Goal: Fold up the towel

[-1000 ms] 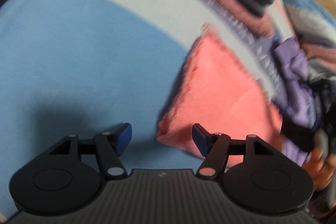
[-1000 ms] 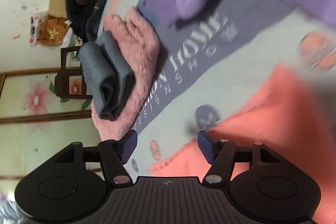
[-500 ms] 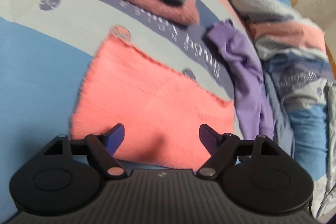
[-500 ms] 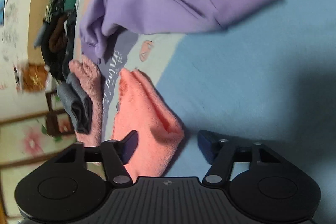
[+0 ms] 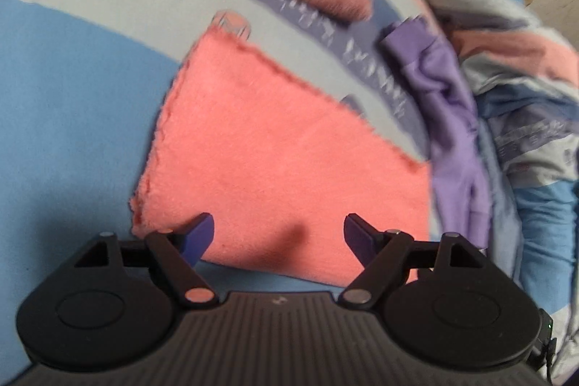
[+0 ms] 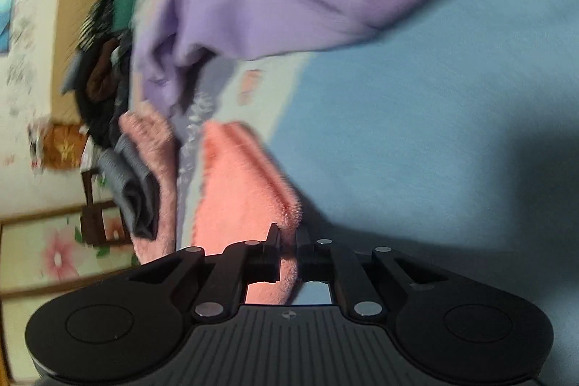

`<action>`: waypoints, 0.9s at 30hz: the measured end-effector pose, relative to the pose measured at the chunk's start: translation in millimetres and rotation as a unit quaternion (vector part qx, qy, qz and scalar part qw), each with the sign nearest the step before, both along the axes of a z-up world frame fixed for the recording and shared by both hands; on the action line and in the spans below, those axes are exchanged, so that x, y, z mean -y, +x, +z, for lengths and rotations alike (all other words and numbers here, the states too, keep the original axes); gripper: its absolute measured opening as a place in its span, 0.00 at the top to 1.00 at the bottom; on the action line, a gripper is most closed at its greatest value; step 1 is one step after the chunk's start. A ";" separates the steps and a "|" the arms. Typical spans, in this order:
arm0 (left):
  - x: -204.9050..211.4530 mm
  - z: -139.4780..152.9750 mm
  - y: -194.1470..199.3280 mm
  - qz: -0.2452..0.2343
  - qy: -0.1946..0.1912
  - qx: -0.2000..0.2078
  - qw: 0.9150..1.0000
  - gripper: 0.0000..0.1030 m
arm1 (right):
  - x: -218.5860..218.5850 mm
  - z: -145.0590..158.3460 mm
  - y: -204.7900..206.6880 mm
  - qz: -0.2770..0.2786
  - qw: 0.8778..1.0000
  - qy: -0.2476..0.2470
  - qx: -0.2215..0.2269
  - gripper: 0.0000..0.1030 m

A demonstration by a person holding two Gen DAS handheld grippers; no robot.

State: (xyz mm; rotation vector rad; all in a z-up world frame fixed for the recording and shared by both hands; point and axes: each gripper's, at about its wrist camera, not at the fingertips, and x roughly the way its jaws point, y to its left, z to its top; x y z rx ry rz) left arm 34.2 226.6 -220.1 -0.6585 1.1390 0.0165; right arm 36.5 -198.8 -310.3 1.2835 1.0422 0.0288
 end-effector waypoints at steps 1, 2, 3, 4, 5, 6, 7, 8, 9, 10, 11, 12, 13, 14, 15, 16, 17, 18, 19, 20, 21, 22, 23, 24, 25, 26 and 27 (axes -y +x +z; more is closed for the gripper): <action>-2.5 7.8 -4.9 0.004 -0.006 0.007 1.000 0.19 | -3.9 9.8 3.6 0.011 1.000 -0.011 0.012 0.93; -7.0 14.4 -10.3 0.010 -0.009 0.011 1.000 0.18 | -8.8 20.8 7.6 0.025 0.999 -0.027 0.025 0.93; -11.6 20.8 -15.7 0.017 -0.012 0.015 1.000 0.18 | -16.0 33.5 12.3 0.043 0.997 -0.048 0.042 0.93; -18.3 25.7 -21.7 0.024 -0.016 0.019 0.999 0.18 | -24.1 46.8 17.2 0.063 0.994 -0.071 0.060 0.93; -24.9 30.6 -27.8 0.031 -0.019 0.022 0.999 0.18 | -35.3 59.5 22.3 0.088 0.989 -0.091 0.080 0.93; -31.7 35.3 -33.8 0.039 -0.023 0.026 0.999 0.17 | -48.0 71.8 27.6 0.114 0.982 -0.110 0.100 0.93; -41.2 38.2 -39.9 0.049 -0.027 0.027 0.998 0.16 | -63.2 81.9 32.7 0.145 0.974 -0.125 0.119 0.93; -50.7 40.8 -46.0 0.060 -0.031 0.027 0.997 0.16 | -79.4 91.0 37.6 0.177 0.965 -0.139 0.138 0.93; -60.4 40.8 -53.6 0.074 -0.034 0.026 0.996 0.15 | -99.3 97.7 41.8 0.211 0.953 -0.154 0.155 0.93; -70.1 40.6 -61.1 0.088 -0.036 0.025 0.995 0.15 | -121.0 103.4 45.6 0.246 0.939 -0.169 0.171 0.92; -78.5 38.9 -67.4 0.099 -0.036 0.022 0.994 0.15 | -141.2 106.3 47.5 0.278 0.925 -0.181 0.184 0.92; -87.7 37.7 -76.3 0.112 -0.033 0.018 0.993 0.15 | -160.7 107.8 48.4 0.308 0.911 -0.191 0.197 0.92; -96.5 36.3 -85.1 0.125 -0.031 0.013 0.992 0.15 | -177.4 108.3 47.7 0.333 0.898 -0.198 0.208 0.92; -102.6 34.0 -93.4 0.135 -0.031 0.010 0.990 0.15 | -193.2 105.4 46.9 0.355 0.887 -0.204 0.213 0.92; -108.7 31.6 -101.7 0.145 -0.032 0.007 0.989 0.15 | -209.2 101.3 46.5 0.376 0.877 -0.210 0.215 0.92; -114.8 29.2 -110.0 0.155 -0.032 0.003 0.987 0.15 | -225.2 97.2 46.1 0.397 0.865 -0.215 0.217 0.92; -120.8 26.8 -118.2 0.165 -0.032 0.000 0.986 0.15 | -238.7 89.8 45.7 0.415 0.856 -0.222 0.212 0.92; -125.3 24.1 -126.2 0.173 -0.033 -0.005 0.984 0.15 | -250.9 80.8 45.1 0.431 0.849 -0.230 0.203 0.92; -129.6 21.5 -134.1 0.180 -0.034 -0.009 0.983 0.15 | -263.2 71.8 44.6 0.446 0.841 -0.237 0.195 0.92; -132.5 19.9 -140.6 0.185 -0.036 -0.012 0.982 0.15 | -272.9 63.3 44.2 0.458 0.834 -0.247 0.183 0.92; -135.2 18.3 -147.0 0.190 -0.037 -0.015 0.981 0.15 | -278.5 56.6 43.9 0.463 0.832 -0.254 0.171 0.92; -136.9 16.9 -151.3 0.193 -0.039 -0.016 0.980 0.15 | -282.9 50.7 43.7 0.465 0.831 -0.260 0.160 0.92; -138.6 15.6 -155.6 0.196 -0.040 -0.018 0.980 0.15 | -285.7 48.8 43.9 0.464 0.832 -0.261 0.156 0.92; -140.2 14.3 -159.9 0.199 -0.042 -0.019 0.979 0.15 | -287.7 48.9 44.4 0.461 0.834 -0.259 0.156 0.91; -141.8 13.0 -163.9 0.202 -0.043 -0.020 0.978 0.15 | -288.5 50.8 44.9 0.458 0.837 -0.254 0.159 0.87; -141.9 12.7 -164.0 0.201 -0.045 -0.019 0.978 0.15 | -288.0 53.4 46.0 0.459 0.841 -0.237 0.165 0.85; -142.1 12.4 -164.1 0.199 -0.047 -0.019 0.979 0.15 | -287.2 55.9 47.5 0.460 0.845 -0.216 0.170 0.77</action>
